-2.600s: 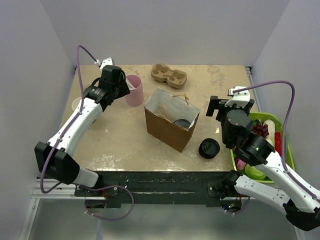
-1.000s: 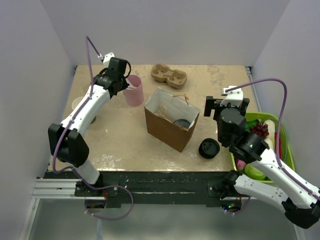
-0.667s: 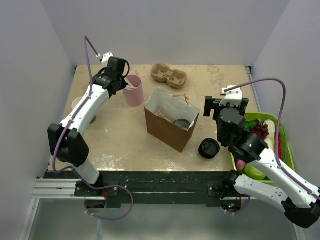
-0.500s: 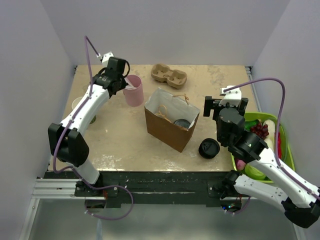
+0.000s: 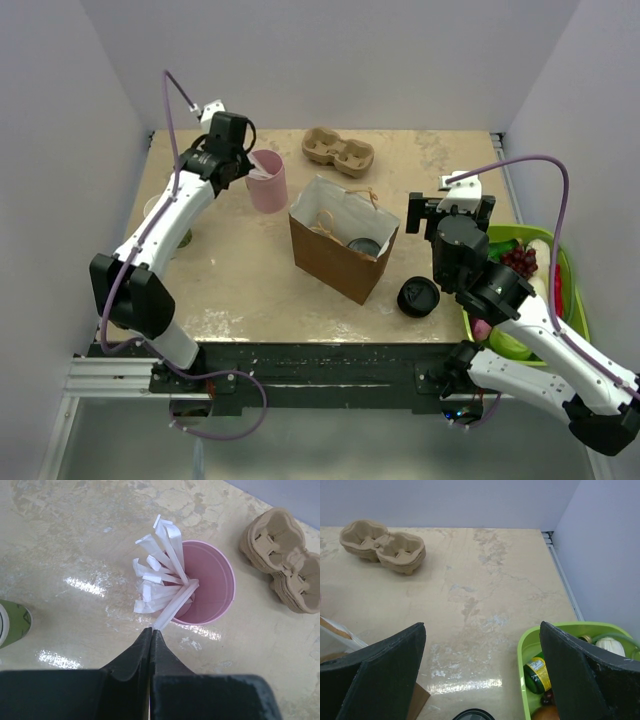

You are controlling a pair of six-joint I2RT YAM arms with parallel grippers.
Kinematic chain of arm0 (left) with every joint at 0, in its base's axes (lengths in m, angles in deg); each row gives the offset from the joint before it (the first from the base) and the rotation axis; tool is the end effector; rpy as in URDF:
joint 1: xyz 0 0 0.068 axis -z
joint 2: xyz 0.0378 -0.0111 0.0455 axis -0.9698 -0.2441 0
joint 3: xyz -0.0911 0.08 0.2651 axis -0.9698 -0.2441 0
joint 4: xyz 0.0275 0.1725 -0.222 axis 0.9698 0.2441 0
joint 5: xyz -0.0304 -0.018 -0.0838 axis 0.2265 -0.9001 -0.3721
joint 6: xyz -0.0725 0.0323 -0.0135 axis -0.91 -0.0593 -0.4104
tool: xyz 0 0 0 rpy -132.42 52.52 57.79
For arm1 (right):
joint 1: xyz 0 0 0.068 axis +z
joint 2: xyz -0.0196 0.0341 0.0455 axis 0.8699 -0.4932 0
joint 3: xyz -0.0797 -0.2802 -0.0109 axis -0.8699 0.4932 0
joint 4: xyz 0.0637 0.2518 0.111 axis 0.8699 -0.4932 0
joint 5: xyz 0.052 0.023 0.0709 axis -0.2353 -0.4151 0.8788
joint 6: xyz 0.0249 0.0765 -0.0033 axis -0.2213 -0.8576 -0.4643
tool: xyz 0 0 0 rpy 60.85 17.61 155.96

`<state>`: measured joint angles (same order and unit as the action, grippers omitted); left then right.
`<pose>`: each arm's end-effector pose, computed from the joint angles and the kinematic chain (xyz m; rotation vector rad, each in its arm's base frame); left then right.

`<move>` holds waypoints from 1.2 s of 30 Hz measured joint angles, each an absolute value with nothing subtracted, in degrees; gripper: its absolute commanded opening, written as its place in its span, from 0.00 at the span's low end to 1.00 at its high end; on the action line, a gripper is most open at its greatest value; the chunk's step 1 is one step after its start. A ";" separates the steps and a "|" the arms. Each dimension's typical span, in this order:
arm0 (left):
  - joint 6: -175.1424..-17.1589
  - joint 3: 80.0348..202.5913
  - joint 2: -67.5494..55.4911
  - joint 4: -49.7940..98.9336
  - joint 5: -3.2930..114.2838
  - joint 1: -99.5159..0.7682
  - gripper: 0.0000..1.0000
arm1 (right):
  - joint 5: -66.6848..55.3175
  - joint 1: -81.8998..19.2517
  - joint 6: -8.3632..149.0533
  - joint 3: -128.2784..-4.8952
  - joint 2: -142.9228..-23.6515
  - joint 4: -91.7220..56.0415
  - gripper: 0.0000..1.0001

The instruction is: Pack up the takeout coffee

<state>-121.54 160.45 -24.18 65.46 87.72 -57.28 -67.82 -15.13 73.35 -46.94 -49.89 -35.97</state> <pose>0.3984 -0.1042 0.3553 -0.5624 2.1422 -0.0538 0.1793 0.1006 0.4002 0.0722 1.6781 -0.1885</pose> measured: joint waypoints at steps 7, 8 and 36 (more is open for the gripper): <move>-120.25 161.70 -22.96 65.70 87.02 -57.39 0.00 | -67.76 -15.13 73.35 -46.94 -49.89 -35.86 0.98; -119.71 161.76 -22.89 65.66 86.52 -57.44 0.00 | -67.74 -15.13 73.35 -46.94 -49.89 -35.86 0.98; -112.76 161.33 12.19 60.98 50.50 -57.44 0.00 | -67.61 -15.13 73.78 -45.96 -47.13 -34.98 0.98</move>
